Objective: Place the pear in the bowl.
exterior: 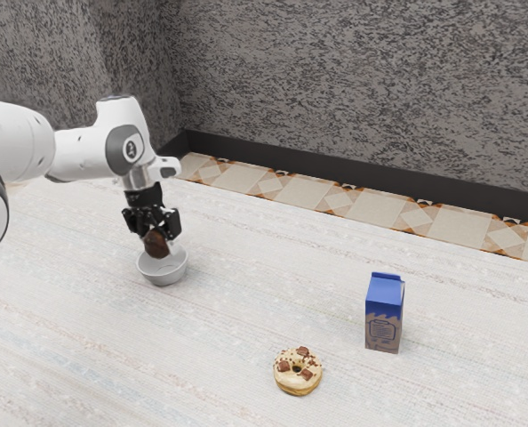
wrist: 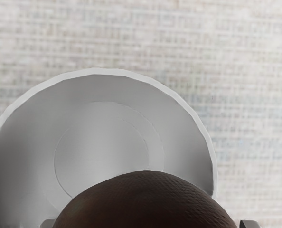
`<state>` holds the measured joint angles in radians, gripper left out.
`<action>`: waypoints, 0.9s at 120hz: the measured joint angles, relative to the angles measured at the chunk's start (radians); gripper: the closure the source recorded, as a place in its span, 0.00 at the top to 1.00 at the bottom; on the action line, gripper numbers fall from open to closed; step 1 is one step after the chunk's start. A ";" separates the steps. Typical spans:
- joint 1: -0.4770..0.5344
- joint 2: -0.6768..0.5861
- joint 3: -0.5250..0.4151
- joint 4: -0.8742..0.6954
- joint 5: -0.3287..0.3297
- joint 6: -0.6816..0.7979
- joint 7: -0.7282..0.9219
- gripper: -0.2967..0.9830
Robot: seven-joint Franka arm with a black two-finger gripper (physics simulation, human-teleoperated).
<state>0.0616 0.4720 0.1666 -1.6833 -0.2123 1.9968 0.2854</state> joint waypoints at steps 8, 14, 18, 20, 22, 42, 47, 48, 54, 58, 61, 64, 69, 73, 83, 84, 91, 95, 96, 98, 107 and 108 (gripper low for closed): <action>0.005 0.017 -0.001 -0.002 0.001 -0.002 -0.002 0.49; 0.005 0.030 0.000 0.000 0.001 -0.003 -0.004 0.49; 0.005 0.037 0.000 0.002 0.001 -0.004 -0.005 0.49; 0.005 0.040 0.000 0.003 0.001 -0.004 -0.006 0.49; 0.005 0.042 0.000 0.004 0.002 -0.004 -0.006 0.49; 0.002 0.049 -0.001 0.009 -0.005 -0.008 -0.005 0.61; 0.001 0.045 -0.001 0.009 -0.007 -0.010 -0.003 0.64; 0.001 0.044 -0.001 0.009 -0.007 -0.010 -0.003 0.64; 0.002 0.036 -0.004 0.009 -0.003 -0.011 -0.001 0.67; 0.002 0.019 -0.005 0.007 0.002 -0.012 0.000 0.68; -0.001 0.001 -0.007 0.005 0.009 -0.013 0.000 0.69; -0.004 -0.022 -0.009 0.003 0.015 -0.017 0.001 0.70; -0.018 -0.067 -0.011 0.001 0.029 -0.027 0.002 0.71; -0.033 -0.104 -0.013 0.000 0.042 -0.037 0.003 0.72; -0.082 -0.207 -0.018 0.002 0.093 -0.077 0.008 0.74; -0.086 -0.215 -0.018 0.003 0.098 -0.082 0.010 0.74; -0.113 -0.252 -0.018 0.031 0.129 -0.120 0.033 0.74; -0.135 -0.262 -0.018 0.072 0.153 -0.148 0.050 0.75; -0.142 -0.264 -0.018 0.084 0.160 -0.156 0.056 0.75; -0.158 -0.267 -0.018 0.110 0.175 -0.171 0.066 0.75; -0.212 -0.274 -0.032 0.197 0.222 -0.229 0.114 0.76; -0.215 -0.275 -0.033 0.203 0.226 -0.234 0.119 0.76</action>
<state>-0.1529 0.1974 0.1331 -1.4808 0.0133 1.7631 0.4040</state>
